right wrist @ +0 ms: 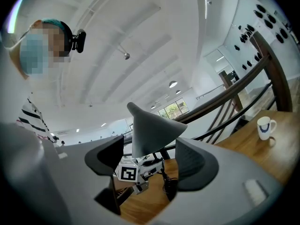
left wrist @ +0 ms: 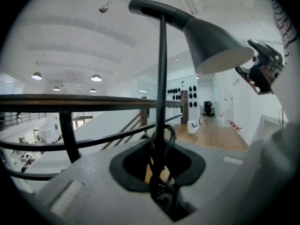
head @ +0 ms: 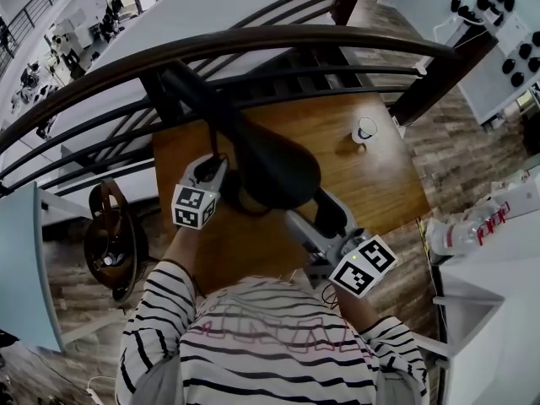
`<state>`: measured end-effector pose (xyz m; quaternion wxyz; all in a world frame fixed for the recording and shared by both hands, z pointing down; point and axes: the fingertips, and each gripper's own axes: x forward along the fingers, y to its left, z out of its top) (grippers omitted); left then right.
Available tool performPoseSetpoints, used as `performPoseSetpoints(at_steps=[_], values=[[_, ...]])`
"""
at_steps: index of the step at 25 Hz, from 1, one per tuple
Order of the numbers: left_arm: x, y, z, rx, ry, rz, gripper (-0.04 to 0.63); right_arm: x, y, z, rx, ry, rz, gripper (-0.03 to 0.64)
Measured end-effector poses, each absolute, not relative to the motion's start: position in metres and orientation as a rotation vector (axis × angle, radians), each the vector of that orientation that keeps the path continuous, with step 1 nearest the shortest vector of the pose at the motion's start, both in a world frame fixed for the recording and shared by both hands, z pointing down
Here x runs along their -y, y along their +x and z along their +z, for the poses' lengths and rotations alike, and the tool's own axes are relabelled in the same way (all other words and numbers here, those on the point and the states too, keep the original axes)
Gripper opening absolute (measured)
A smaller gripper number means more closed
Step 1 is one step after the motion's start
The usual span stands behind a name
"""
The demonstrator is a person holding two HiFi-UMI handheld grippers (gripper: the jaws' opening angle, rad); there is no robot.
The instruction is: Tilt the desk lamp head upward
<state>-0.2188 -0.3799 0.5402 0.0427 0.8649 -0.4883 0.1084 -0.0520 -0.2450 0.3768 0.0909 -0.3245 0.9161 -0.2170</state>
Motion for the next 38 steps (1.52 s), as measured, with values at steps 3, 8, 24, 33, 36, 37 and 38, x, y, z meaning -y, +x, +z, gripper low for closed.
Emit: performPoseSetpoints(at_steps=[3, 8, 24, 33, 36, 37, 38], values=[[0.379, -0.219, 0.539, 1.508, 2.637, 0.330, 0.071, 0.240, -0.046, 0.361, -2.724, -0.977, -0.597, 0.342], [0.377, -0.217, 0.540, 1.528, 2.621, 0.333, 0.071, 0.232, -0.036, 0.335, -2.761, -0.969, -0.511, 0.351], [0.372, -0.219, 0.539, 1.572, 2.585, 0.317, 0.071, 0.219, -0.029, 0.267, -2.866, -0.944, -0.315, 0.372], [0.369, -0.221, 0.538, 1.568, 2.583, 0.330, 0.069, 0.215, -0.034, 0.230, -2.889, -0.890, -0.195, 0.371], [0.371, -0.220, 0.538, 1.570, 2.583, 0.343, 0.069, 0.217, -0.035, 0.219, -2.893, -0.876, -0.169, 0.371], [0.371, -0.220, 0.538, 1.572, 2.583, 0.347, 0.069, 0.217, -0.036, 0.216, -2.894, -0.874, -0.159, 0.371], [0.370, -0.220, 0.539, 1.575, 2.583, 0.350, 0.069, 0.217, -0.037, 0.214, -2.894, -0.873, -0.148, 0.371]])
